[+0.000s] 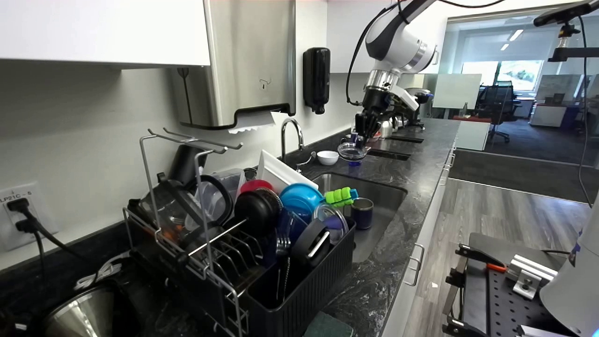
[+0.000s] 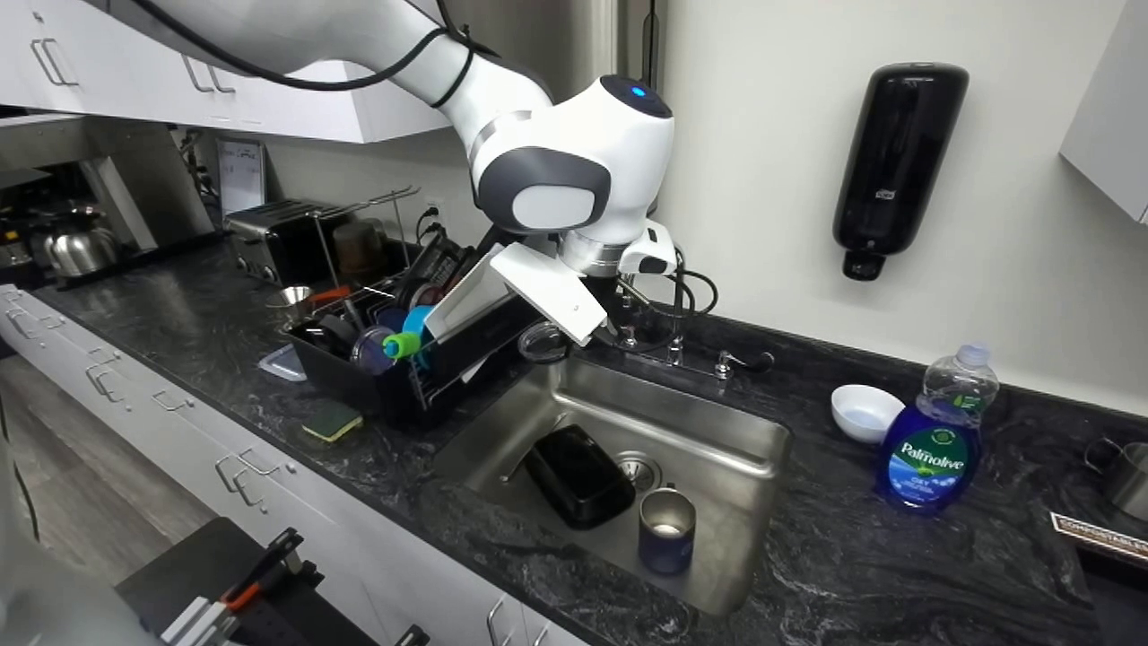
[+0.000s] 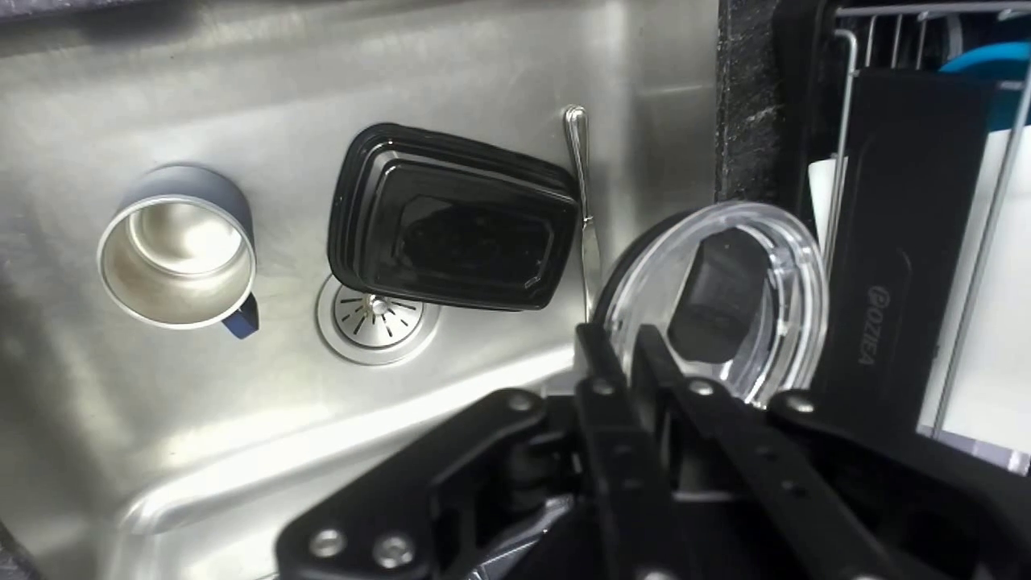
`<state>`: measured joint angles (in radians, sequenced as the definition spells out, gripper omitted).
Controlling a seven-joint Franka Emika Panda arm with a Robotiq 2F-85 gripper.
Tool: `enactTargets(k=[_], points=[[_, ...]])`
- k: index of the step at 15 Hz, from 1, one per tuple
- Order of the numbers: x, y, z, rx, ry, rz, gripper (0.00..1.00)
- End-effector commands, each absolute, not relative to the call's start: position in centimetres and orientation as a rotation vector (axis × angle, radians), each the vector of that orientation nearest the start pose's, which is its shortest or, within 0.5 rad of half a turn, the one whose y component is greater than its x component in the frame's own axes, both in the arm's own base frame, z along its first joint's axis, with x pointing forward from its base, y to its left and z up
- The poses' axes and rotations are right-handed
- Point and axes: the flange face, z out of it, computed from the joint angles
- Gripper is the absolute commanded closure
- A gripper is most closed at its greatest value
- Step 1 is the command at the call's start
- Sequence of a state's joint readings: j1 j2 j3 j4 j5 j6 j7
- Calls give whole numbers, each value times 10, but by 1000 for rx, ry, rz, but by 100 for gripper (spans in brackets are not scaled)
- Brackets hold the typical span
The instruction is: Pick up the lid from the rack and close the thermocup inside the sink
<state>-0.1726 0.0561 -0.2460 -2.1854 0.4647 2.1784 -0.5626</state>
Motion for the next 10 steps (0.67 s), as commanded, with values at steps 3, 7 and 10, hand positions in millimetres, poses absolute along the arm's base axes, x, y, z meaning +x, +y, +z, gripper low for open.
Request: enactTargets(k=[3,7,10], points=[[497,-202,362,-2787,190,-165,90],[499,-209,362,-2798,212,-182,98],[502,-240,354,-2786,331,-183,98]])
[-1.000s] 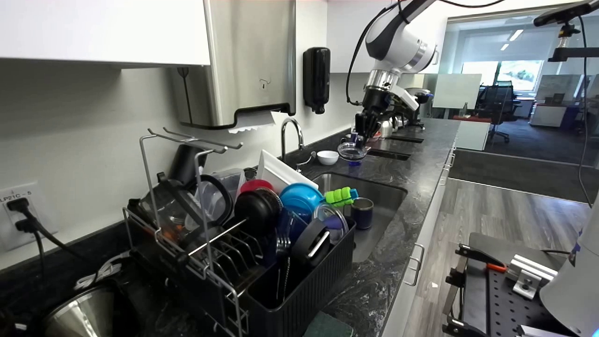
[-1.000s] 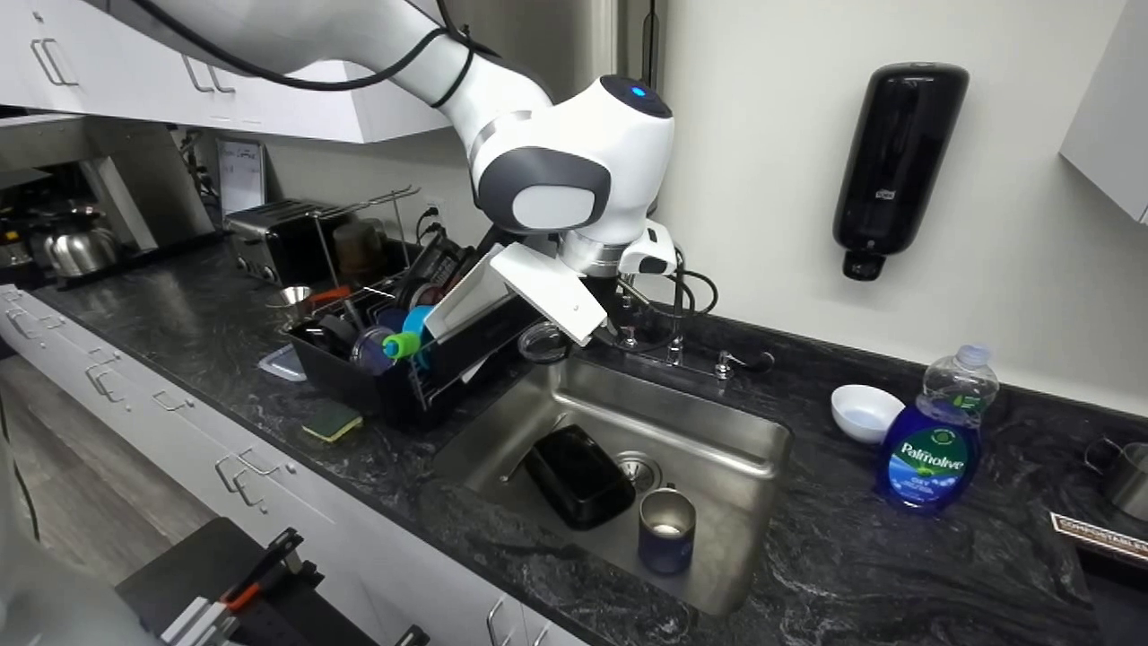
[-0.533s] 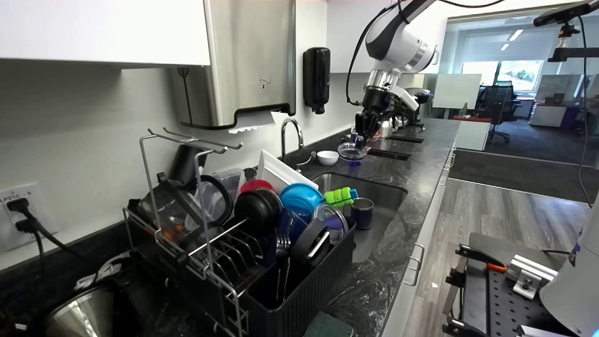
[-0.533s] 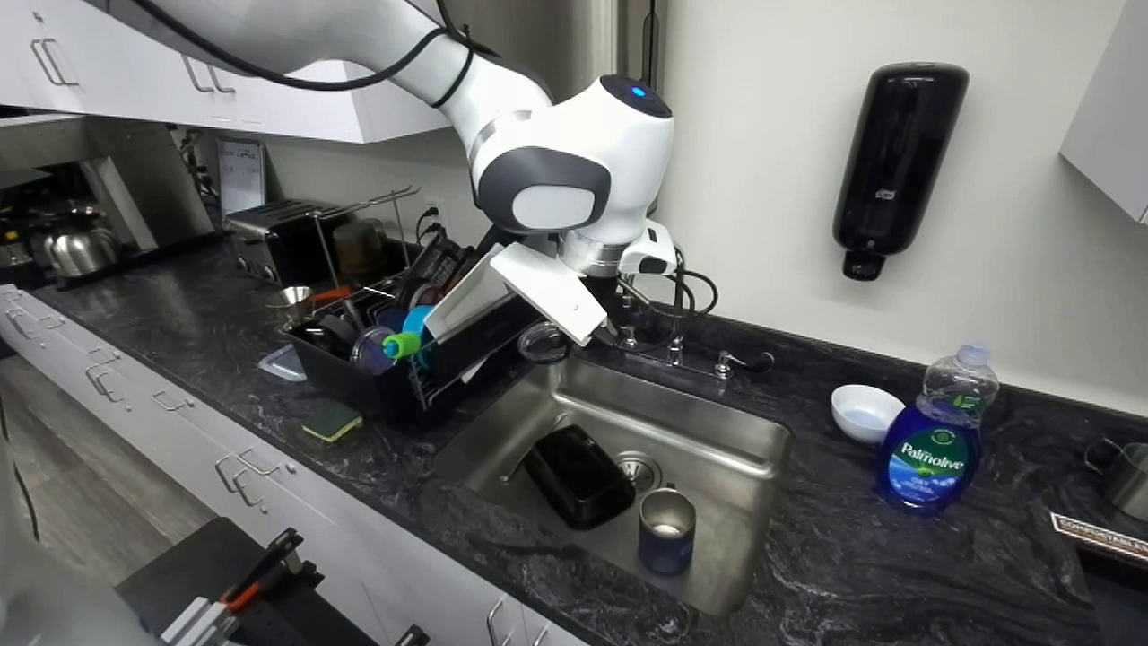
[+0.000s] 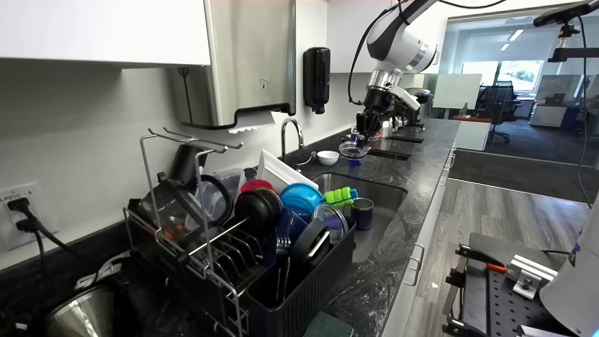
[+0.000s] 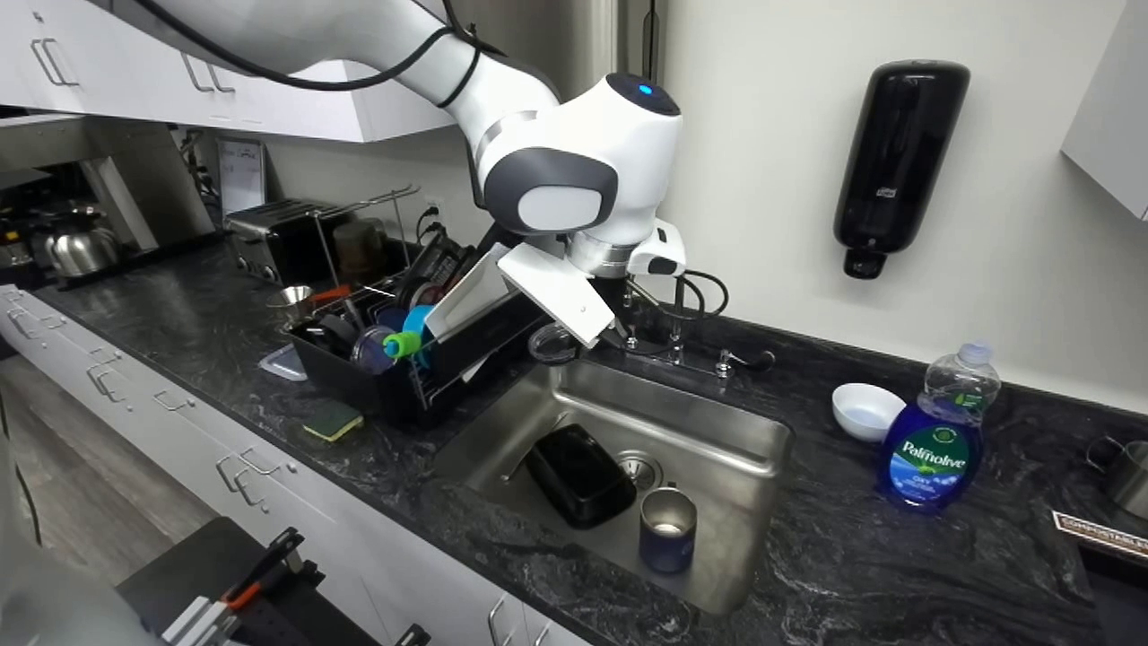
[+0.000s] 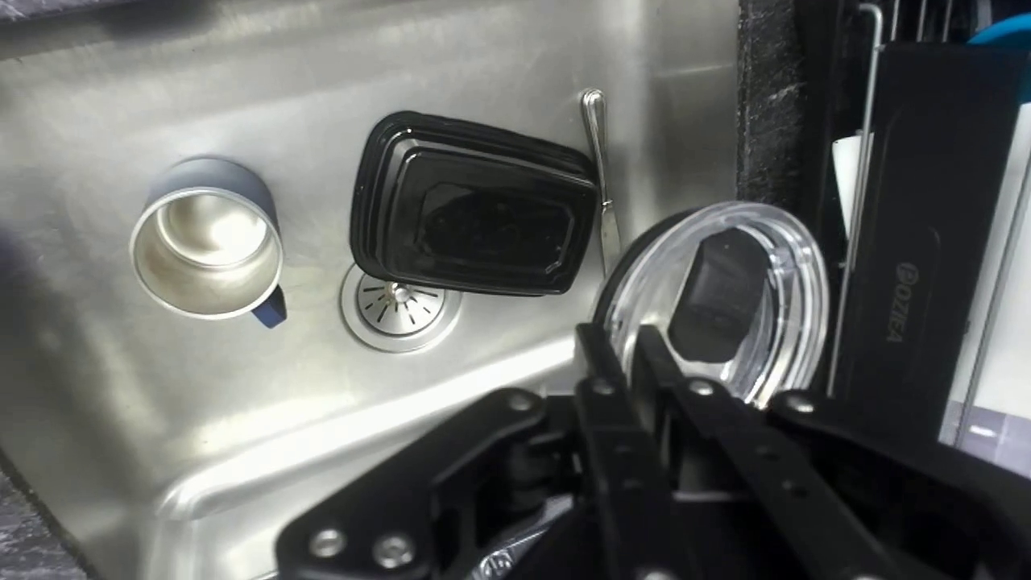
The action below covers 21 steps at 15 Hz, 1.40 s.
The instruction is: Pick up the lid from the rack and close the thermocup inside the sink
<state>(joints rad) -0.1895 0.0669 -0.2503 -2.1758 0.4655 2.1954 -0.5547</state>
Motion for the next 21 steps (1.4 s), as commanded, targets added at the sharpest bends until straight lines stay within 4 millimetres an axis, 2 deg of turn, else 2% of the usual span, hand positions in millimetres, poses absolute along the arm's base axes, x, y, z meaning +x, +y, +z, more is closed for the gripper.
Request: enactTargets(k=[1,3,6,9,14,17,21], points=[[502,-254,349,-2783,392,-179,98],[502,-279,337,-2770,502,-155,98],[505,-312,306,-2746,670,-92,98],[511,-337,266,-2717,827,-22,98],[524,-355,211,-2662,1021,59,98],[531,-360,195,-2641,1079,74,98],[533,-369,183,-2624,1139,80,98]])
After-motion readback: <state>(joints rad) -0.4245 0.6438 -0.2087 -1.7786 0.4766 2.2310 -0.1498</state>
